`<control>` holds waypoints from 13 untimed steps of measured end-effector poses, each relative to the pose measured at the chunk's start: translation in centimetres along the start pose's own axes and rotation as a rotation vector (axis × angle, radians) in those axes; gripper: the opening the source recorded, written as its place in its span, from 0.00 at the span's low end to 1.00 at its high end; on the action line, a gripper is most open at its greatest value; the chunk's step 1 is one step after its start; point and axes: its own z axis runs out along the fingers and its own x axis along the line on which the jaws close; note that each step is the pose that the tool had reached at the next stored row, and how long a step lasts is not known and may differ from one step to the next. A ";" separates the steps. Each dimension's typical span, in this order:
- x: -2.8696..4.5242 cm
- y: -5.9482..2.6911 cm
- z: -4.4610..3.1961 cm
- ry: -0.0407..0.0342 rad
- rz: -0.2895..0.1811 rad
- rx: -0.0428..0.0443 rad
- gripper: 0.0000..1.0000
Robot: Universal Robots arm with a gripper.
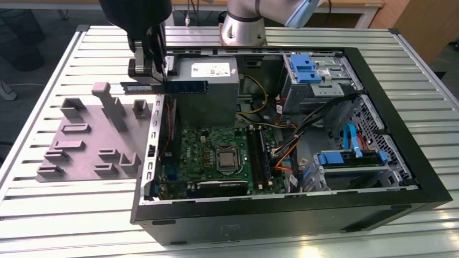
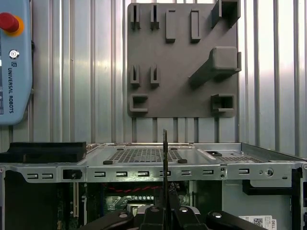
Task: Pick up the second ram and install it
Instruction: 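Pick up the second ram and move it above second insertion slot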
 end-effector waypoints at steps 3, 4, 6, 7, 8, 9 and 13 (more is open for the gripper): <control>0.00 -0.08 0.00 0.0000 0.000 0.0000 0.14; 0.00 -0.11 0.00 0.0001 0.000 0.0000 0.14; -0.01 -0.18 0.00 0.0000 0.000 0.0000 0.14; -0.01 -0.22 0.00 0.0000 0.000 0.0000 0.14; -0.01 -0.26 0.00 0.0001 0.000 0.0000 0.14; -0.01 -0.30 0.00 0.0001 0.000 -0.0001 0.14; -0.01 -0.48 0.00 0.0000 0.000 0.0000 0.14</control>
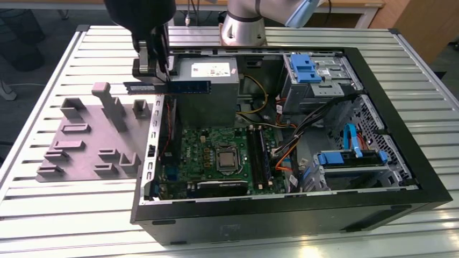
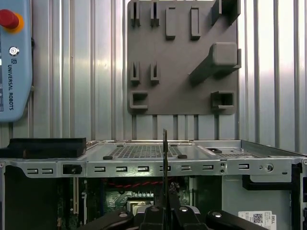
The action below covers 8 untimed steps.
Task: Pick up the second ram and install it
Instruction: 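Pick up the second ram and move it above second insertion slot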
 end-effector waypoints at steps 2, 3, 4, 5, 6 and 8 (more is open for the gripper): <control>0.00 -0.11 0.00 0.0000 0.000 0.0001 0.14; -0.01 -0.19 0.00 0.0000 0.000 0.0000 0.14; -0.01 -0.26 0.00 0.0001 0.000 -0.0001 0.14; -0.01 -0.34 0.00 0.0000 0.000 0.0000 0.14; -0.01 -0.44 0.00 0.0000 0.000 0.0000 0.14; -0.01 -0.62 0.00 0.0000 0.000 0.0000 0.14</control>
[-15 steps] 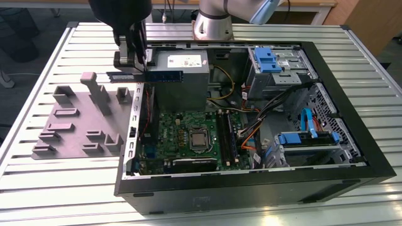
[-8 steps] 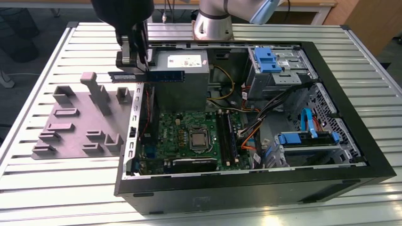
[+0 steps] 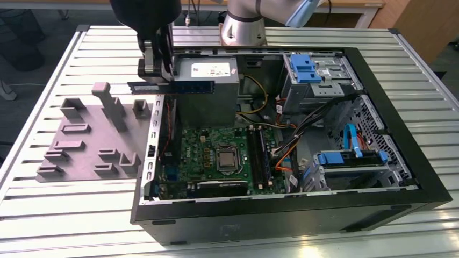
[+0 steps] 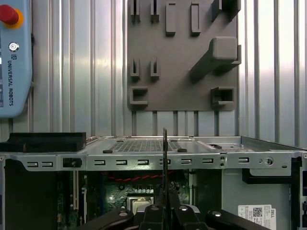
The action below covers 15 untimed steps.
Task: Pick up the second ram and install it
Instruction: 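Pick up the second ram and move it above second insertion slot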
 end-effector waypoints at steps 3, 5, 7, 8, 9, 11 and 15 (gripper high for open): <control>0.00 -0.17 0.00 0.0000 0.000 0.0000 0.14; -0.01 -0.32 0.00 0.0000 0.000 0.0000 0.14; -0.01 -0.48 0.00 0.0000 0.000 0.0000 0.14; -0.01 -0.55 0.00 0.0000 0.000 0.0000 0.14; -0.01 -0.60 0.00 0.0000 0.000 0.0000 0.14; -0.02 -0.71 0.00 0.0000 0.000 0.0001 0.14; -0.02 -1.03 0.00 0.0001 0.000 0.0000 0.14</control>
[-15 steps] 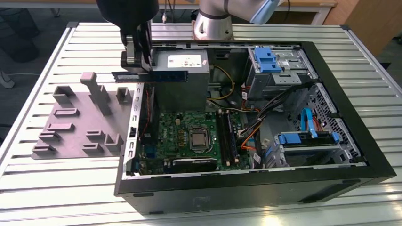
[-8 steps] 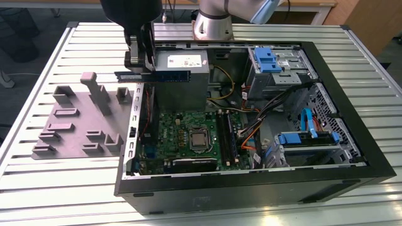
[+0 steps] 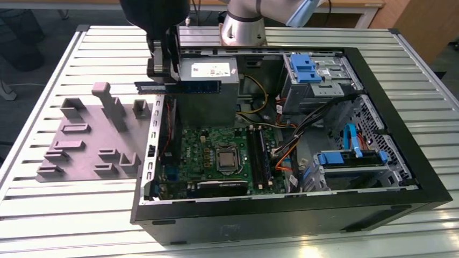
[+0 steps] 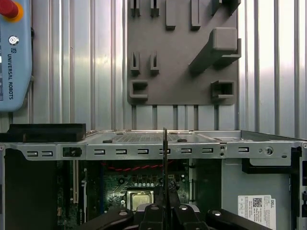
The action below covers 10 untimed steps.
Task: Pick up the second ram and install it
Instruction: 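Pick up the second ram and move it above second insertion slot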
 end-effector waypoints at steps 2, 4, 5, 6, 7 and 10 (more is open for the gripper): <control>0.00 -0.18 0.00 -0.0001 0.000 0.0000 0.14; -0.01 -0.41 0.00 -0.0001 0.000 0.0000 0.14; -0.01 -0.56 0.01 -0.0001 0.000 0.0001 0.14; -0.02 -0.73 0.01 -0.0001 0.000 0.0001 0.14; -0.02 -0.94 0.01 0.0000 0.000 0.0000 0.14; -0.04 -1.79 0.01 -0.0001 0.000 0.0001 0.14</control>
